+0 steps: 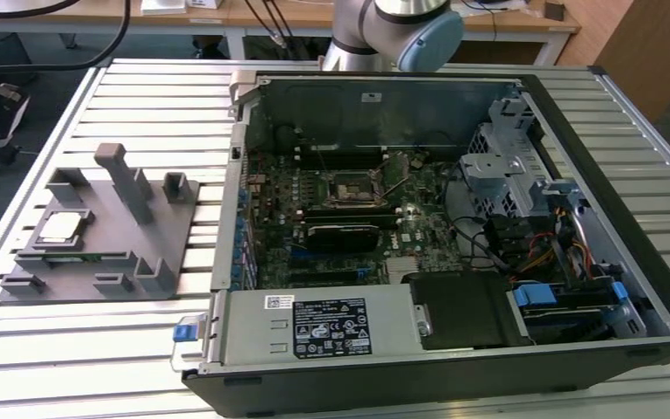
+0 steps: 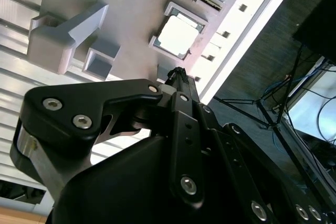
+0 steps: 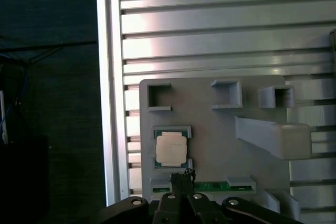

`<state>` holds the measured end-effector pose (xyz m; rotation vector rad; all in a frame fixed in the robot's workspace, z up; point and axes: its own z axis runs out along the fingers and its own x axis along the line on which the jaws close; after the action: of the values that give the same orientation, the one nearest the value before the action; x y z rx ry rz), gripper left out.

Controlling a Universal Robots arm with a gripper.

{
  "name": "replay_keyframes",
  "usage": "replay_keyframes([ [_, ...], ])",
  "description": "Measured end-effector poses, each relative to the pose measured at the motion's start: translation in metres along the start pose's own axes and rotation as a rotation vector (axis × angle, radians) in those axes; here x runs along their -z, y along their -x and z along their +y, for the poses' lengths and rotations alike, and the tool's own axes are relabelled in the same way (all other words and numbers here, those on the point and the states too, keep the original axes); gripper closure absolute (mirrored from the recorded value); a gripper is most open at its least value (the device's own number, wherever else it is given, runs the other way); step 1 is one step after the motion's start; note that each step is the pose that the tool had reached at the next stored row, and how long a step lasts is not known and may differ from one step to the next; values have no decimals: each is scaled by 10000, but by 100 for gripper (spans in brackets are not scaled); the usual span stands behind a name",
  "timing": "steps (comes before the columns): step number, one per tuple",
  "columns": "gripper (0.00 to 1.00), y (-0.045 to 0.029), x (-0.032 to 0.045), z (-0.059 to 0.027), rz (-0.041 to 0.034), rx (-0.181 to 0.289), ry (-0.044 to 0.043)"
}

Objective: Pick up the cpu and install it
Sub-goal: 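Pick up the cpu and move it towards the insertion slot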

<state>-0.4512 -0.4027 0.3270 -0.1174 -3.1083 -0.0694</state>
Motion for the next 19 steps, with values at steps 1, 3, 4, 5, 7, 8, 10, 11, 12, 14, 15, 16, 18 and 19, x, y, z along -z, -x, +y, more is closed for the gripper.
replay_keyframes([
  [1,89,0,-5,0,1,0,0],
  [3,89,0,-15,-1,2,0,-1],
  [4,89,1,-21,-1,2,0,0],
  [5,89,1,-26,-1,2,0,-1],
  [7,89,1,-41,-2,2,0,-1],
  [8,89,1,-47,-2,2,0,0],
  [10,89,2,-56,-3,3,0,-1],
  [11,89,2,-62,-3,2,0,-1],
  [12,89,2,-67,-3,3,0,-1],
  [14,77,2,-74,-3,4,0,-1],
  [15,77,2,-77,-4,4,0,-2],
  [16,71,3,-81,-4,2,0,-1],
  [18,65,3,-89,-4,3,0,-1],
  [19,59,3,-93,-4,1,0,-1],
])
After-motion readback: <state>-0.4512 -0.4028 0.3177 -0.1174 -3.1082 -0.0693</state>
